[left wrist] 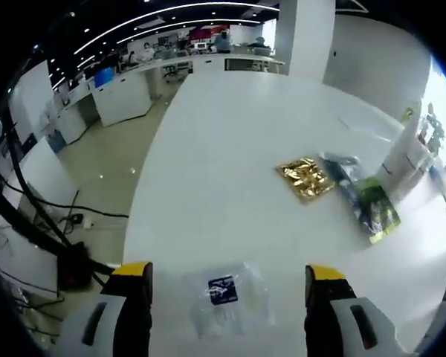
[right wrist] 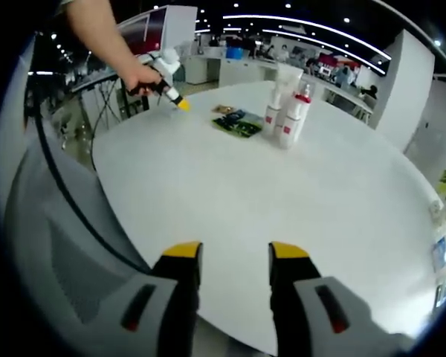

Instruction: Arrange the skincare products in the storage area until every visible bottle or jar stands upright without overlapping.

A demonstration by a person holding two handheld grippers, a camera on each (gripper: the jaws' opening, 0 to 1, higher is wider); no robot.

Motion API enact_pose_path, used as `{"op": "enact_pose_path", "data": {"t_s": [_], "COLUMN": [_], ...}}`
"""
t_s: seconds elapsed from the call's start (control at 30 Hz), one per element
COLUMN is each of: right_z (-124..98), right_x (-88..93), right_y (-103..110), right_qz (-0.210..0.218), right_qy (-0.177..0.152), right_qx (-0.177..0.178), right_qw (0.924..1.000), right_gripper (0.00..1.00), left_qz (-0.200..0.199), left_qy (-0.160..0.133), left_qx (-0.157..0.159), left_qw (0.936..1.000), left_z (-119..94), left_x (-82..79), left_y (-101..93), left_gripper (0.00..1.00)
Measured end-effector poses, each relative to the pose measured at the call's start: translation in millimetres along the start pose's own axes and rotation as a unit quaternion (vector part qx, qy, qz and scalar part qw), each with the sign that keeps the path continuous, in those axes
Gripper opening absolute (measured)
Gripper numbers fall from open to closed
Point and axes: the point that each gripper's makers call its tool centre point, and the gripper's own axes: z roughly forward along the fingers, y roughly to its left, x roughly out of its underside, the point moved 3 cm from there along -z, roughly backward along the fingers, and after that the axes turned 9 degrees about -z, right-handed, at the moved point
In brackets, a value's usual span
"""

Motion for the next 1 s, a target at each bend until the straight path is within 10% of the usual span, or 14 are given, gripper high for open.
{"op": "enact_pose_path", "data": {"t_s": [0.3,0.57,1.0], "right_z": [0.9,1.3,3.2], "right_x": [0.5,0.4,0.4], "right_y": [0.8,2.2,11.6], "right_qz": [0.000,-0.002,-0.001], "right_qy": [0.002,0.003,0.004], "right_qx": [-0.004,-0.008,-0.041], "right_qw": [1.0000,1.0000,0.9992], "right_gripper": [0.36,0.36,0.36], "left_qz": [-0.023,-0.032,-0.053], "left_qy": [0.010,-0.004,-0.001], "left_qx": [-0.012,-0.017,0.012], "left_qw": [0.9996,0.9993,0.9985], "left_z": [-0.3,-11.0,-26.6], "left_x": [12.4,21.5,44.7], "left_y": [4.7,-0.4,-17.9], "left_gripper": [0.82,0.41,0.34]}}
